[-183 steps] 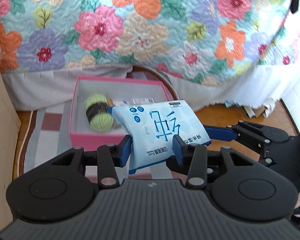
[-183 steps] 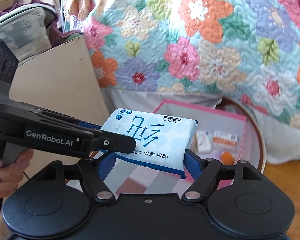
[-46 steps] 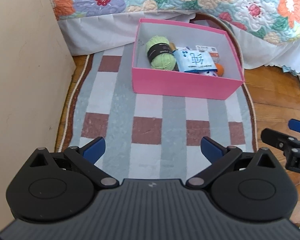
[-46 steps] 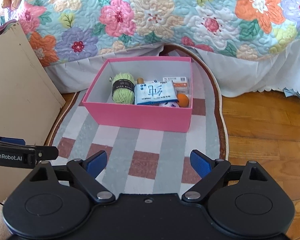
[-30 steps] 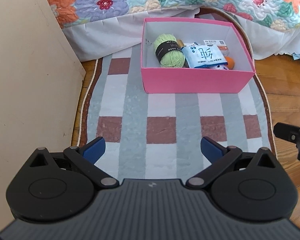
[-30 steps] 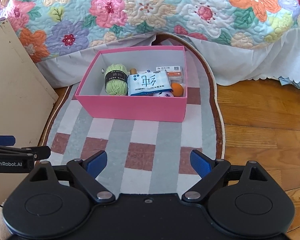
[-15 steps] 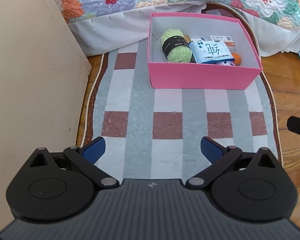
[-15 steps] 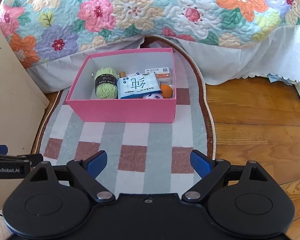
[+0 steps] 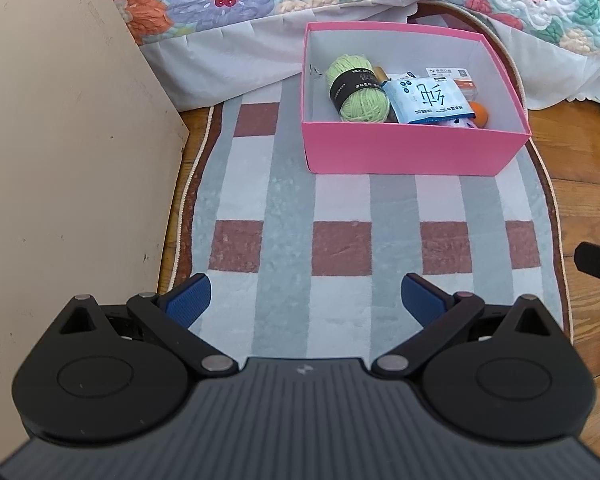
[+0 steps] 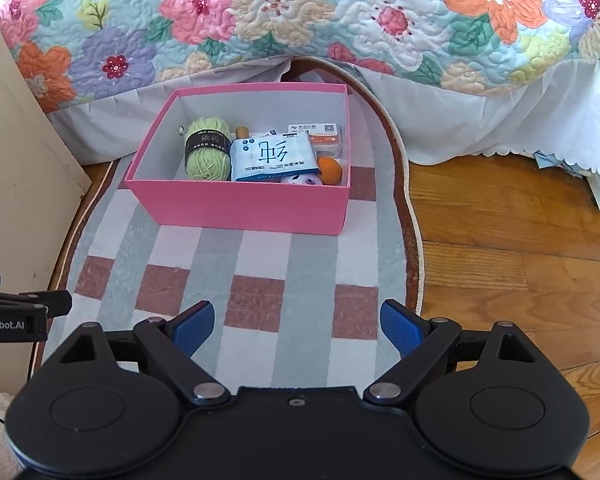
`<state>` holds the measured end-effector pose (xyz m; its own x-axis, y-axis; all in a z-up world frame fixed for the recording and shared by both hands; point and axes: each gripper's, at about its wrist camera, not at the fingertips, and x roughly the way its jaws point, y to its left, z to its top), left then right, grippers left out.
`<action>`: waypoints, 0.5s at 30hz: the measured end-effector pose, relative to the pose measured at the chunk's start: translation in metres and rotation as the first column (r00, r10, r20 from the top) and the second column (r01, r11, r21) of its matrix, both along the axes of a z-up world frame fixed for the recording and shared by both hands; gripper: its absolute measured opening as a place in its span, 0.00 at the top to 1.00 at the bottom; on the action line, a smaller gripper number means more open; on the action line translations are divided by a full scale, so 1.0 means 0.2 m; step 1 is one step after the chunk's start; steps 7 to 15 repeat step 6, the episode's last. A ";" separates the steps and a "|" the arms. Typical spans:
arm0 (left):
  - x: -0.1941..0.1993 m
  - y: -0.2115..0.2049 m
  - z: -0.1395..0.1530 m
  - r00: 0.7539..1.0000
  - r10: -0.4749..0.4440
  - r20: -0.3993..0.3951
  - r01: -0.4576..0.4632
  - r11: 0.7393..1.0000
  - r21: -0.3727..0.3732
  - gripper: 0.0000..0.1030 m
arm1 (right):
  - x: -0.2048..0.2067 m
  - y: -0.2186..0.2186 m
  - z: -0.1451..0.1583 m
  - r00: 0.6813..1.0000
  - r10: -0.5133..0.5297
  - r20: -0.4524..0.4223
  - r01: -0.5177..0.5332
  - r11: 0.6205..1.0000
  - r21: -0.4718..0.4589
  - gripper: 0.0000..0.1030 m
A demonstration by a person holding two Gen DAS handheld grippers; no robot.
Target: Organize objects
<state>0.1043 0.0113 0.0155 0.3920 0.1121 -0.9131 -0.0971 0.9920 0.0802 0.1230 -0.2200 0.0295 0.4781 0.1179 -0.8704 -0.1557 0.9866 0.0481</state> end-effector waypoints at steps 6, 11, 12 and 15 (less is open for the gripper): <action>0.00 0.01 0.00 1.000 0.000 0.002 0.000 1.000 -0.007 0.00 | 0.00 0.00 0.00 1.000 0.004 -0.006 -0.004 1.000 -0.002 0.10; 0.00 0.01 0.00 1.000 0.000 0.002 0.000 1.000 -0.007 0.00 | 0.00 0.00 0.00 1.000 0.004 -0.006 -0.004 1.000 -0.002 0.10; 0.00 0.01 0.00 1.000 0.000 0.002 0.000 1.000 -0.007 0.00 | 0.00 0.00 0.00 1.000 0.004 -0.006 -0.004 1.000 -0.002 0.10; 0.00 0.01 0.00 1.000 0.000 0.002 0.000 1.000 -0.007 0.00 | 0.00 0.00 0.00 1.000 0.004 -0.006 -0.004 1.000 -0.002 0.10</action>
